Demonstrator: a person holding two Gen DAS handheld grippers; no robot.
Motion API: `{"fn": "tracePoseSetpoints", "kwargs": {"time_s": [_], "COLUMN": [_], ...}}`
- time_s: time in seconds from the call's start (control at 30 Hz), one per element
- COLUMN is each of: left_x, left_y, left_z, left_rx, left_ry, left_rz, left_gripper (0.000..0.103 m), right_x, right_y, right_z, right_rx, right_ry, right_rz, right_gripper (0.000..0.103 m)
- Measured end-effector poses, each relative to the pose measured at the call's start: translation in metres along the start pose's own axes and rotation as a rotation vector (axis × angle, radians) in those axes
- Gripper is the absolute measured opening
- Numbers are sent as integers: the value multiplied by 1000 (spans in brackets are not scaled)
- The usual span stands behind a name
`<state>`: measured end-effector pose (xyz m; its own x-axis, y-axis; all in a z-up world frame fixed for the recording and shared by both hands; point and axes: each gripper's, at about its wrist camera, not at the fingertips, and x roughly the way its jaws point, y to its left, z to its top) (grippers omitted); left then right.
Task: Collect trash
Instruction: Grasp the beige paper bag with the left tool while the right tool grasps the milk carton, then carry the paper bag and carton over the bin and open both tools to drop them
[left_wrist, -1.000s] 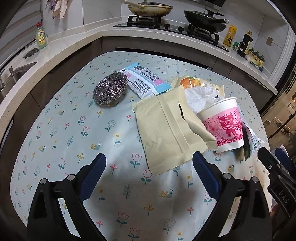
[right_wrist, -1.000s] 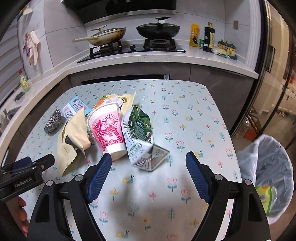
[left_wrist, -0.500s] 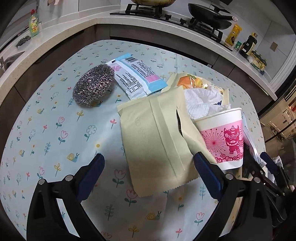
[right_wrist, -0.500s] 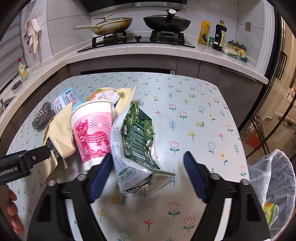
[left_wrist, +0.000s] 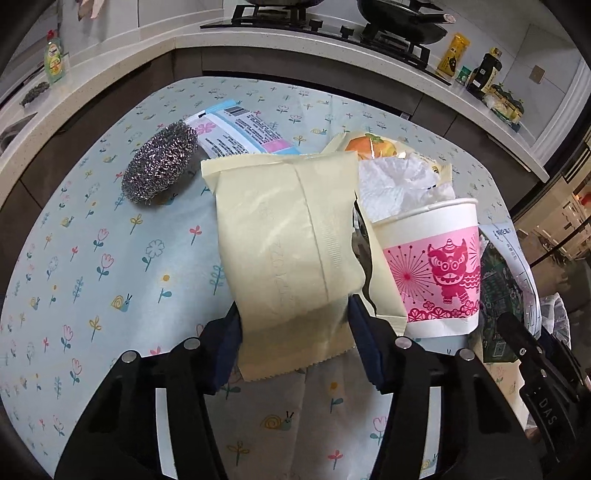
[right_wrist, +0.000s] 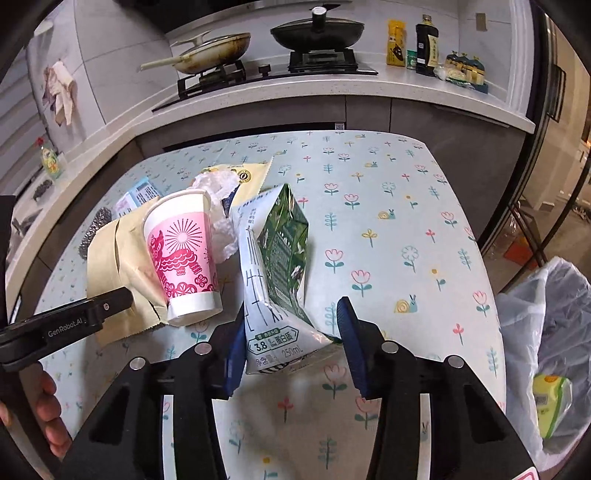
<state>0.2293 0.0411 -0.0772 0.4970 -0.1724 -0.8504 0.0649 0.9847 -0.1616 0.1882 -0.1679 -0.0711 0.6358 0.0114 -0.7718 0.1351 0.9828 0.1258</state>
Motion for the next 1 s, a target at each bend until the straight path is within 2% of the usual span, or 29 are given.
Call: {"fn": "tracePoseSetpoints", "kwargs": {"time_s": [0.23,0.4,0.63,0.73,0.83,0.93,1.0], "left_x": [-37,-63,-90,-89,-67,-44,-37], "left_y": [-18,-33,-73,-99,-120,-127,-129], "left_z": [-12,-25,-51,-60,-66,-70,-71], "left_rx": [30,49,125,185,239,246,251], "left_ry": [-57,-74,-84,-81,-58,-11,-12], "left_rz": [-13,-55,-127,-127,-74,-47,-28], "left_gripper": [51,51,51,51,50,49,48], "right_x": [-33,-53,-66,-74,-80,-86,-90], "right_y": [-17,-32,-53,-58,-64,-71,-78], "right_z": [-16,-34,-69,-75,-79,-84,-90], "right_rx": [63,105,165,180,191,203,220], "right_ry": [-25,-26,-1,-7,-11,-13,-10], "right_rz": [27,40,39,36,28,14,7], "right_gripper": [41,41,40,40,41,40,40]}}
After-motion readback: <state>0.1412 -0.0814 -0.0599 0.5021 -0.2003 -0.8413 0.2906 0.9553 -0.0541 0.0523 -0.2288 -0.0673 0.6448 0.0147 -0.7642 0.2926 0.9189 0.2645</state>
